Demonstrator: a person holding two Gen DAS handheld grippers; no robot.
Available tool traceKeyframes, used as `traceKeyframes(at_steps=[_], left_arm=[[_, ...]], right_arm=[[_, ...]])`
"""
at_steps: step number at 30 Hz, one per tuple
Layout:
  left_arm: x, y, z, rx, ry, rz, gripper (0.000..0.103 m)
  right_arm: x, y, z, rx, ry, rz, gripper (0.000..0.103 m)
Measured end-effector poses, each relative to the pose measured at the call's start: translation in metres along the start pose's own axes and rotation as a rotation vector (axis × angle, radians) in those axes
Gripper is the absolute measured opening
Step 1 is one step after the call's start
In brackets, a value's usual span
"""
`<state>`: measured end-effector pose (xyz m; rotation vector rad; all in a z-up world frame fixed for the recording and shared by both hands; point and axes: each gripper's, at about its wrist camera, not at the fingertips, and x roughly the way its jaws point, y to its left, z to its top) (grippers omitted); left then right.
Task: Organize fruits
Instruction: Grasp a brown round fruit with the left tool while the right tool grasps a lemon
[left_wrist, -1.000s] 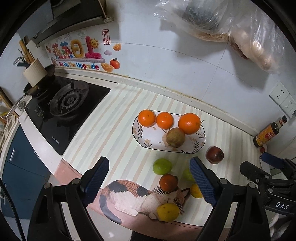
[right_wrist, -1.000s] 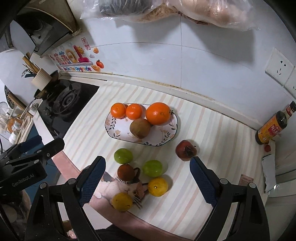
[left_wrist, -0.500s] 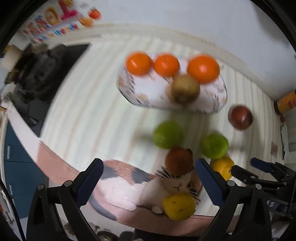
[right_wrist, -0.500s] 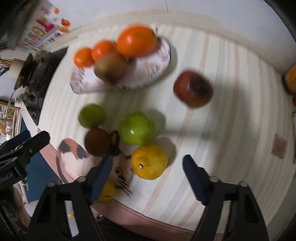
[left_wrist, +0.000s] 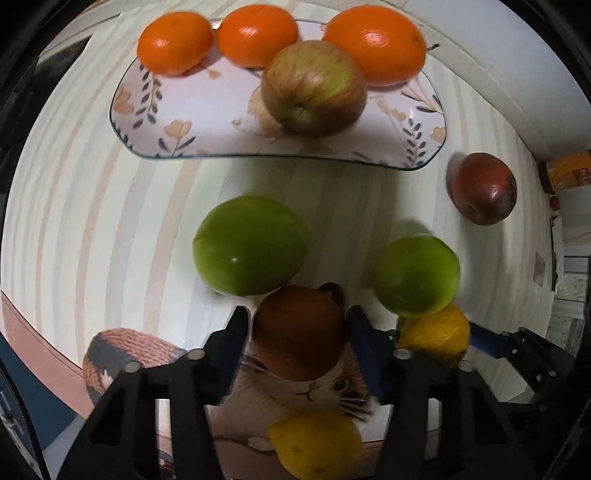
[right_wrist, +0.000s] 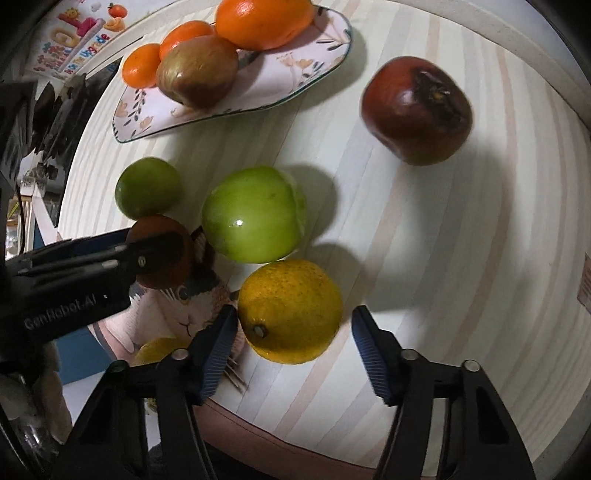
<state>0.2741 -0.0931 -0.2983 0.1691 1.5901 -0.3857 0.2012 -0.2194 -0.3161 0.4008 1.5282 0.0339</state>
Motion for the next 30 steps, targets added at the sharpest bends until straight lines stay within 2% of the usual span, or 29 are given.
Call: traceKeyframes(at_steps=[10, 12, 15, 24, 28, 30], left_arm=[[-0.014, 0.016, -0.031, 0.029, -0.001, 0.076, 0.051], [-0.007, 0.022, -0.033, 0.015, 0.024, 0.069, 0.053], [-0.007, 0.026, -0.032, -0.014, 0.013, 0.050, 0.054], [-0.012, 0.024, -0.019, -0.023, 0.013, 0.057, 0.051], [-0.037, 0.026, -0.023, -0.040, -0.008, 0.028, 0.051], [-0.060, 0.025, -0.019, -0.040, -0.043, 0.002, 0.051]], right_arm=[[-0.001, 0.013, -0.011, -0.072, 0.017, -0.035, 0.061], [0.002, 0.013, -0.012, -0.062, 0.020, -0.029, 0.061], [0.004, 0.013, -0.015, -0.058, 0.017, -0.031, 0.061], [0.003, 0.019, -0.017, -0.082, 0.016, -0.050, 0.060], [-0.011, 0.029, -0.022, -0.086, -0.010, -0.022, 0.060], [-0.028, 0.033, -0.021, -0.086, -0.043, 0.001, 0.060]])
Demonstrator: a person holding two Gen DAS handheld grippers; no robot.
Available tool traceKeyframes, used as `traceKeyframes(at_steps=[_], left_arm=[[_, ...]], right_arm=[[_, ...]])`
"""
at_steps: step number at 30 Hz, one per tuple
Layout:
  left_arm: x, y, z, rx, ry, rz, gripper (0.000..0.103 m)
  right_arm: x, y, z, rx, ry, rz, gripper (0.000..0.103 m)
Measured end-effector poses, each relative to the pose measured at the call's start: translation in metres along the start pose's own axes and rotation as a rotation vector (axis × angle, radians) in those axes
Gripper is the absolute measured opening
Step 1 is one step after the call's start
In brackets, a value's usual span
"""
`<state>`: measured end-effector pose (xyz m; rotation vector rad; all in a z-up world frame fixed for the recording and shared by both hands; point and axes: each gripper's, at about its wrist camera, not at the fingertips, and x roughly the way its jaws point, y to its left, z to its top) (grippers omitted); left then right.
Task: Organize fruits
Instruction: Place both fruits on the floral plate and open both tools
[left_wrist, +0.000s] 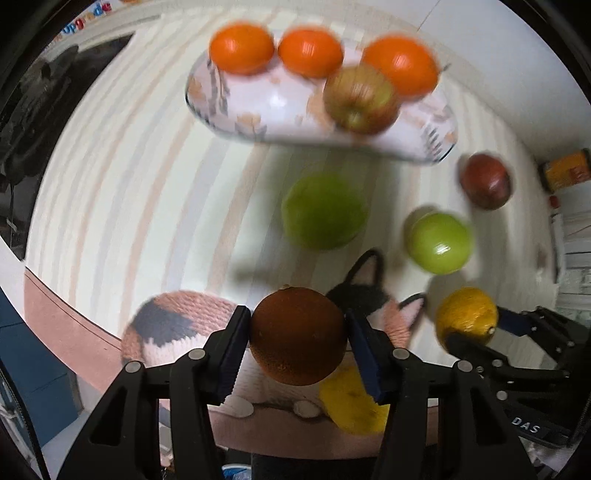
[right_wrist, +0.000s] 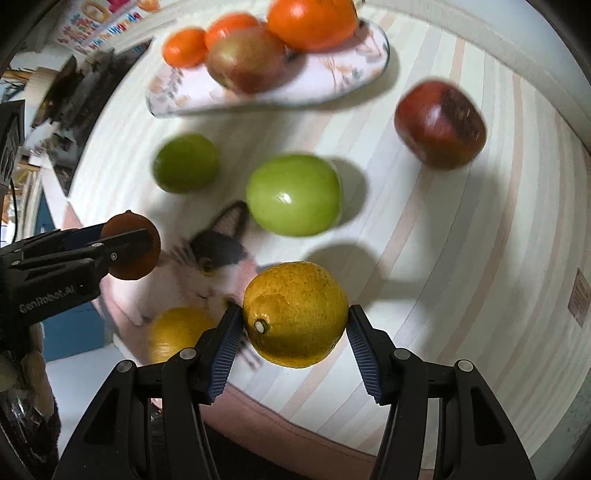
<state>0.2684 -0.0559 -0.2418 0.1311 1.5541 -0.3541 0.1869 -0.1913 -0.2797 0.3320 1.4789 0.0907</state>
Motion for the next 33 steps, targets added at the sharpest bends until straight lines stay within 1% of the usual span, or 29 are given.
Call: traceKeyframes(at_steps=[4, 6, 8, 10, 13, 16, 19, 22, 25, 29, 33], left_arm=[[-0.049, 0.000, 0.022, -0.005, -0.089, -0.057, 0.051], [-0.069, 0.003, 0.039, -0.002, -0.137, -0.064, 0.051], [-0.084, 0.012, 0.065, -0.001, -0.188, -0.044, 0.051], [-0.088, 0.019, 0.087, 0.002, -0.215, -0.012, 0.051], [-0.080, 0.031, 0.119, 0.000, -0.219, 0.030, 0.051], [-0.058, 0.035, 0.144, -0.006, -0.186, 0.059, 0.051], [-0.029, 0.041, 0.161, -0.006, -0.132, 0.077, 0.051], [-0.006, 0.044, 0.166, -0.007, -0.082, 0.082, 0.051], [0.017, 0.045, 0.173, -0.019, -0.013, 0.062, 0.051], [0.032, 0.049, 0.176, -0.048, 0.045, 0.024, 0.051], [0.042, 0.051, 0.177, -0.066, 0.075, 0.004, 0.052]], right_arm=[[-0.040, 0.004, 0.021, 0.007, -0.093, 0.038, 0.060], [-0.056, 0.003, 0.041, 0.012, -0.137, 0.039, 0.060], [-0.061, -0.003, 0.063, 0.018, -0.166, 0.018, 0.060], [-0.058, -0.009, 0.088, 0.029, -0.176, -0.013, 0.060], [-0.041, -0.017, 0.126, 0.052, -0.147, -0.051, 0.060], [-0.016, -0.024, 0.155, 0.071, -0.104, -0.074, 0.060], [0.003, -0.026, 0.170, 0.072, -0.064, -0.096, 0.060], [0.017, -0.027, 0.178, 0.079, -0.036, -0.108, 0.060], [0.025, -0.029, 0.182, 0.090, -0.026, -0.110, 0.060], [0.032, -0.027, 0.187, 0.094, -0.021, -0.104, 0.060], [0.038, -0.026, 0.190, 0.108, -0.007, -0.091, 0.060]])
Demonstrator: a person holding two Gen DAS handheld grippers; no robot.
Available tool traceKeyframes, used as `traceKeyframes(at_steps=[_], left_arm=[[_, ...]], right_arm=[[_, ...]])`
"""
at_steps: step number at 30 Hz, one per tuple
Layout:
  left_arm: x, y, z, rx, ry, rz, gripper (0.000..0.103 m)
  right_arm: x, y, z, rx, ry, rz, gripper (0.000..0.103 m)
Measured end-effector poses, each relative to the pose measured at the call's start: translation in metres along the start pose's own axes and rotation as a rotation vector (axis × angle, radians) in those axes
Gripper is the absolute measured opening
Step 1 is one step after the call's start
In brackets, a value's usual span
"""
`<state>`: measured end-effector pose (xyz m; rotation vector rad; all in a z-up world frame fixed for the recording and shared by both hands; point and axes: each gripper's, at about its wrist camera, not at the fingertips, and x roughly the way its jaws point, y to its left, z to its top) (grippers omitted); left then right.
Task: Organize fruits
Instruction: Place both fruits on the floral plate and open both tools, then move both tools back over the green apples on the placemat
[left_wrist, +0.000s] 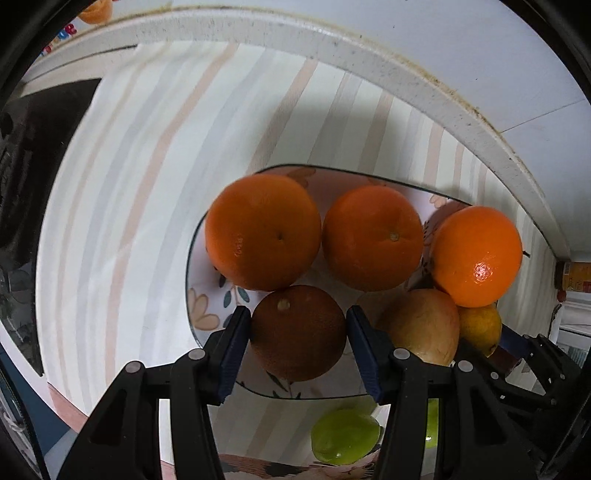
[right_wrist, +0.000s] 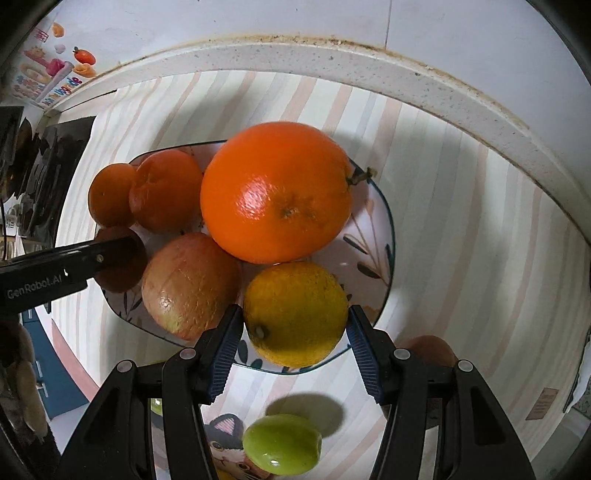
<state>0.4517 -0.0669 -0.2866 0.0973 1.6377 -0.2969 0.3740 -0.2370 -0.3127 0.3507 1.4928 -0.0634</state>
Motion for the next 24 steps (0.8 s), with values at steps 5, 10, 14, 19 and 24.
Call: traceKeyframes(at_steps=[5, 10, 14, 19, 24], left_arm=[[0.000, 0.000, -0.003, -0.012, 0.013, -0.011, 0.052], [-0.009, 0.002, -0.005, -0.013, -0.014, -0.030, 0.064], [-0.020, -0.001, -0.014, 0.007, -0.059, 0.005, 0.088], [-0.035, -0.006, -0.034, 0.028, -0.129, 0.090, 0.089], [-0.053, -0.008, -0.059, 0.018, -0.204, 0.142, 0.089]], right_arm=[[0.003, 0.000, 0.002, 0.008, 0.011, 0.010, 0.061], [-0.008, -0.007, 0.003, 0.033, 0.010, 0.024, 0.092], [-0.016, -0.007, 0.000, 0.026, 0.016, 0.003, 0.093], [-0.033, -0.001, -0.014, -0.013, -0.014, -0.067, 0.095], [-0.056, 0.006, -0.036, -0.043, -0.066, -0.098, 0.095]])
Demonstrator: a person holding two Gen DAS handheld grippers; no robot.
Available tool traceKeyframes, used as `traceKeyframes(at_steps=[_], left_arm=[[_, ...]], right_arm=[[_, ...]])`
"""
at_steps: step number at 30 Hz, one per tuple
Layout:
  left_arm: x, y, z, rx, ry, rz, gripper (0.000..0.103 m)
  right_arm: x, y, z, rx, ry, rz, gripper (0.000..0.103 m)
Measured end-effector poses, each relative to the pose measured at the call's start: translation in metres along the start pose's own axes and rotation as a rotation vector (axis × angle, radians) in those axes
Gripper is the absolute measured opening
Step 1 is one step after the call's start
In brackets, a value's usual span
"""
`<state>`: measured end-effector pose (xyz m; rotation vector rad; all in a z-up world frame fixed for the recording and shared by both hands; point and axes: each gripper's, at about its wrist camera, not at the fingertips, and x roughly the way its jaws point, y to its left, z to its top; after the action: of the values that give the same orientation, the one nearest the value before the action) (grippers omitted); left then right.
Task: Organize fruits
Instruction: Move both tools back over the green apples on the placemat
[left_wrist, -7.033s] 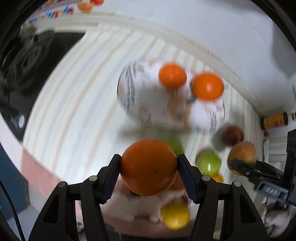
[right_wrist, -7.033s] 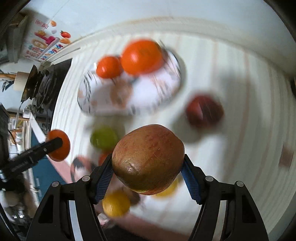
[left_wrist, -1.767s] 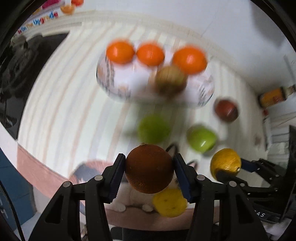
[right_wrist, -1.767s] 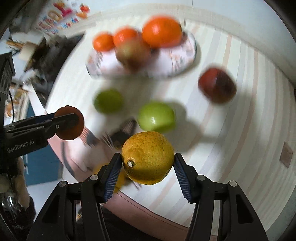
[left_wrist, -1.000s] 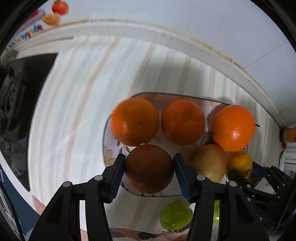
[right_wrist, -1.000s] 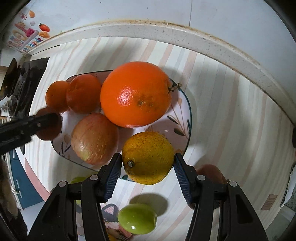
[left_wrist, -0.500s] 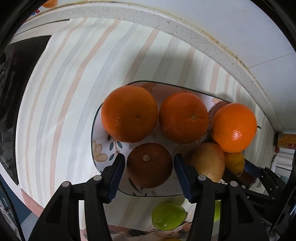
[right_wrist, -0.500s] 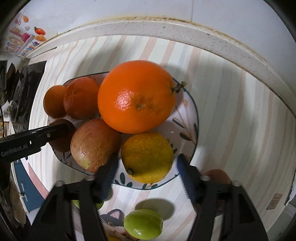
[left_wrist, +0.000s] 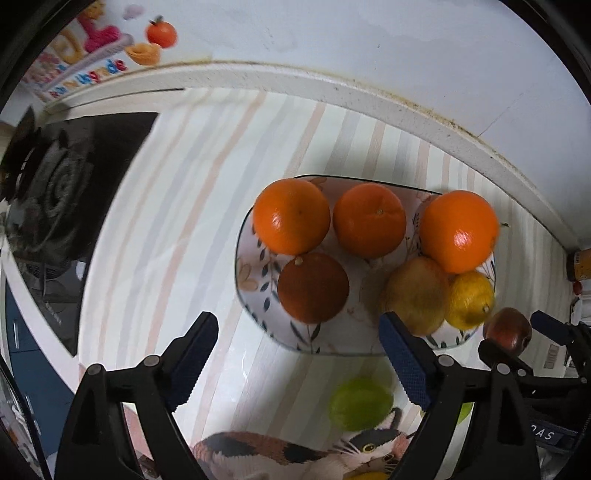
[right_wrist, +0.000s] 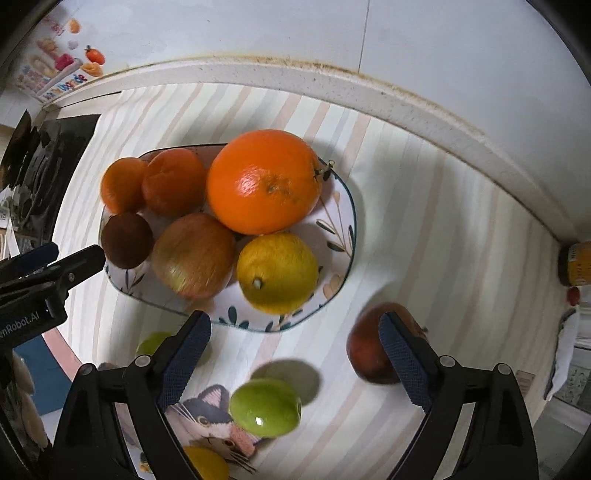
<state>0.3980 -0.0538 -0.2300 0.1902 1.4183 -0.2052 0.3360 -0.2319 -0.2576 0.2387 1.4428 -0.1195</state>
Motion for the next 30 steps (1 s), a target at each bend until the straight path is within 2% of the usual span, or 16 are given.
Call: traceKeyframes(at_steps=[11, 23, 30], left_arm=[[-0.076, 0.004, -0.059, -0.033, -0.171, 0.041, 0.089], [-0.142, -0.002, -0.109, -0.036, -0.277, 0.032, 0.089], [-0.168, -0.010, -0.128, -0.025, -0.318, 0.025, 0.089]], right_arm=[[-0.074, 0.000, -0.050, -0.022, -0.143, 0.015, 0.095], [-0.158, 0.007, -0.102, -0.052, -0.277, 0.050, 0.095], [-0.188, 0.008, -0.124, -0.052, -0.316, 0.073, 0.095]])
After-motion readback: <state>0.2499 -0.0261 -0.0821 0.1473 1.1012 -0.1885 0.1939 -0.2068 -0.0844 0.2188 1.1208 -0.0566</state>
